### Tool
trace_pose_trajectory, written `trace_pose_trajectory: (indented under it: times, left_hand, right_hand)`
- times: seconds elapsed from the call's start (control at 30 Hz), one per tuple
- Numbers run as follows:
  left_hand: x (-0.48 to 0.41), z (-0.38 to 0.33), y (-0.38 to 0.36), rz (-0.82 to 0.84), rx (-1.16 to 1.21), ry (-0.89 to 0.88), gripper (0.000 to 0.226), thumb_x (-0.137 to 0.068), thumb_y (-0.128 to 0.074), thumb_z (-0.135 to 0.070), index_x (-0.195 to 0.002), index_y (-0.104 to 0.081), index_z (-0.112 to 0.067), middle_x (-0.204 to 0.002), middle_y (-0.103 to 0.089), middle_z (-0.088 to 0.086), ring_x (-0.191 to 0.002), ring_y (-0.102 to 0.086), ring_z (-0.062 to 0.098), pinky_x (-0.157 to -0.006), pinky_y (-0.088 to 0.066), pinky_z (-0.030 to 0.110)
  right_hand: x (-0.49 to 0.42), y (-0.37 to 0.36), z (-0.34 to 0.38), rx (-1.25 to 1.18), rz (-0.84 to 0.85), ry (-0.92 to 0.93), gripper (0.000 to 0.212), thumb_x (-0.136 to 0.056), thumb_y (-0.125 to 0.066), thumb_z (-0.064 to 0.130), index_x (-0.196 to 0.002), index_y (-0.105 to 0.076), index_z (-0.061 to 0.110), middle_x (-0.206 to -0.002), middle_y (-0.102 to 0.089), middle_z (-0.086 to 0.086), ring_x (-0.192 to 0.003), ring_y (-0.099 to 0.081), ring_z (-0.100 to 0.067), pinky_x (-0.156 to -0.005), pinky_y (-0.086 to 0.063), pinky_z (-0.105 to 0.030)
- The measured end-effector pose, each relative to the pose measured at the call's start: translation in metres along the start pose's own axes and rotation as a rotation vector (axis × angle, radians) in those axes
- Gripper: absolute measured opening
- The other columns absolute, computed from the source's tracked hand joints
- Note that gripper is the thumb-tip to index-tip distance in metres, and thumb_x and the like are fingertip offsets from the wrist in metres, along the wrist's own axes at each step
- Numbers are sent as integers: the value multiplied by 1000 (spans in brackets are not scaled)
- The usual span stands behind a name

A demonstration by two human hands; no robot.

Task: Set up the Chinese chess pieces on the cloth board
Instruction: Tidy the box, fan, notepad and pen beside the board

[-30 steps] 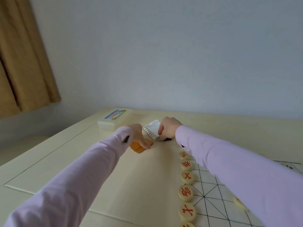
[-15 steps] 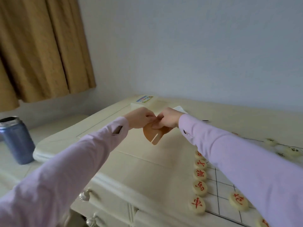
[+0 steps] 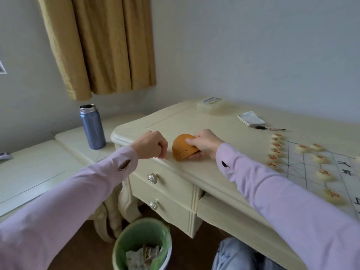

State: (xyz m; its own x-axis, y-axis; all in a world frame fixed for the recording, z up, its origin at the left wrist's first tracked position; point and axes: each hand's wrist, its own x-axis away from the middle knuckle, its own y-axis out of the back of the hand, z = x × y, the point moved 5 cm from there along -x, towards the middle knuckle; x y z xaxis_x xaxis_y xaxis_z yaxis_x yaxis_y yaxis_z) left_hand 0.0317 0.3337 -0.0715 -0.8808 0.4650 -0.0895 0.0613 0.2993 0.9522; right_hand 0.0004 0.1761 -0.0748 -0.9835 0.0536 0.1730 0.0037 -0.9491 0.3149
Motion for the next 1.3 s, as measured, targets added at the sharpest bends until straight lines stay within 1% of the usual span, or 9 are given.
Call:
trace_pose_trajectory:
  times: [0.13, 0.33, 0.43, 0.57, 0.63, 0.8, 0.97, 1.1, 1.3]
  left_hand:
    - [24, 12, -23, 298, -190, -1, 49, -81, -37, 1, -91, -75, -28, -89, -72, -8, -84, -63, 10, -87, -51, 25]
    - [38, 15, -42, 443, -363, 10, 60, -85, -31, 4, -127, -59, -29, -129, -56, -9, -119, -50, 17, -98, -35, 21]
    - [40, 21, -53, 405, -309, 47, 57, -84, -35, 4, -124, -62, -26, -127, -59, -10, -119, -50, 16, -100, -37, 21]
    - [45, 23, -55, 386, -249, 123, 41, -86, -47, -6, -118, -66, -24, -115, -66, -1, -96, -52, 14, -89, -44, 24]
    - [48, 26, -54, 455, -213, 195, 39, -86, -46, -6, -115, -67, -22, -101, -69, 1, -87, -58, 17, -71, -46, 19]
    - [70, 35, -31, 679, -216, 295, 33, -89, -46, -7, -100, -73, -23, -89, -71, -4, -79, -68, 16, -84, -54, 25]
    - [61, 39, 15, 259, -169, 168, 35, -84, -45, -5, -91, -74, -23, -86, -71, -10, -81, -64, 9, -82, -49, 20]
    - [67, 42, -7, 391, -345, 219, 40, -91, -42, -9, -112, -68, -29, -119, -62, -13, -114, -54, 13, -105, -38, 27]
    - [66, 35, -13, 703, -261, 512, 30, -92, -53, -10, -120, -63, -3, -126, -62, 9, -118, -57, 19, -102, -44, 27]
  right_hand:
    - [-7, -16, -8, -2, -58, 7, 32, -87, -62, 5, -116, -53, -5, -78, -47, -2, -83, -58, -24, -68, -60, -37]
    - [-8, -22, -13, 110, -132, 41, 25, -82, -69, 15, -67, -49, 11, -66, -44, 2, -85, -53, -23, -93, -50, -40]
    - [-4, -18, -14, 164, -164, 58, 31, -85, -67, 19, -62, -47, 12, -64, -44, 3, -81, -47, -20, -73, -42, -26]
    - [-6, -17, -18, 106, -158, 78, 18, -84, -69, 20, -80, -61, 4, -79, -57, -5, -92, -58, -26, -99, -46, -41]
    - [-5, -16, -19, 102, -174, 73, 36, -85, -67, 21, -109, -61, -5, -104, -63, -14, -108, -59, -31, -103, -43, -40]
    - [-6, -17, -21, 75, -157, 56, 57, -84, -70, 27, -129, -51, -2, -131, -56, -12, -120, -53, -27, -103, -38, -30]
    - [-2, -26, -16, 125, -225, 86, 44, -83, -68, 29, -115, -59, 0, -120, -63, -15, -107, -59, -28, -92, -45, -32]
    - [8, -40, -11, 286, -191, 144, 38, -86, -63, 33, -108, -66, 3, -114, -67, -12, -107, -60, -30, -79, -41, -24]
    - [25, -60, -1, 473, 2, 239, 19, -90, -59, 32, -80, -63, 16, -81, -60, -5, -77, -57, -24, -70, -41, -24]
